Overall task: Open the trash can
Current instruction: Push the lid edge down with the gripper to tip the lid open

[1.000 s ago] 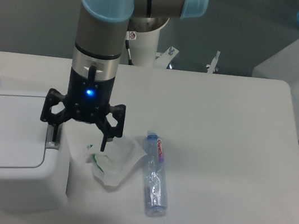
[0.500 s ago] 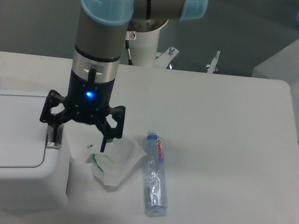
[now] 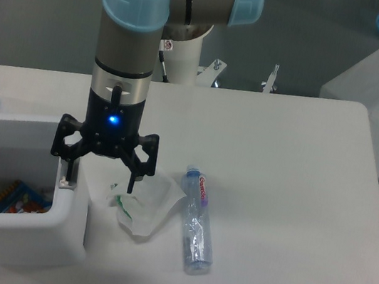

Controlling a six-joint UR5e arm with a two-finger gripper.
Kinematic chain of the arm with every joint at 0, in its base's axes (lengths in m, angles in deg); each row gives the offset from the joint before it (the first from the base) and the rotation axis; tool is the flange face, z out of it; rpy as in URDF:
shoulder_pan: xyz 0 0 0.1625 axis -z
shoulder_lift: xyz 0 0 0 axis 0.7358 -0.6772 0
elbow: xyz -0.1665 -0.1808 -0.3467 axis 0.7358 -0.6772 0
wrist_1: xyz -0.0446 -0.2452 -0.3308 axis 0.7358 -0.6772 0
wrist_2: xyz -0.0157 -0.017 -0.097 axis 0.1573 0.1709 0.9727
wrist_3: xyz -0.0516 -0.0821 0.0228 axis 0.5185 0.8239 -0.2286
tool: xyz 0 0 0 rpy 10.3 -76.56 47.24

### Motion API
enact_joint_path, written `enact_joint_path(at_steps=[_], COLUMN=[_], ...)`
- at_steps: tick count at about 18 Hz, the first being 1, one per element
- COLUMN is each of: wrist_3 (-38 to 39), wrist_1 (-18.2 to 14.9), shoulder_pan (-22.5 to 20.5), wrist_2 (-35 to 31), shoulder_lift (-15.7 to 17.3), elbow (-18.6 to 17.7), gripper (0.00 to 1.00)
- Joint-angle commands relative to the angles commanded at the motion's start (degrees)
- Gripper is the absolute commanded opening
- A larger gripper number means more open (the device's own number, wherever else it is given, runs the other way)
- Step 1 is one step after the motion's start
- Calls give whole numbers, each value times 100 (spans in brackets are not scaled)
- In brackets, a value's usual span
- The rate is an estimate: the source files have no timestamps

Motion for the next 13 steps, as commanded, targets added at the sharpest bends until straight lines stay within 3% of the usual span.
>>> enact_joint_path(at_steps=[4, 8, 13], wrist_3=[-560, -932, -941], wrist_1=[63, 72, 37], shoulder_pan=[-52, -219, -606], wrist_2=[-341, -1159, -1187], shoulder_lift=[0, 35, 70], elbow=[370, 414, 423], gripper=[100, 100, 100])
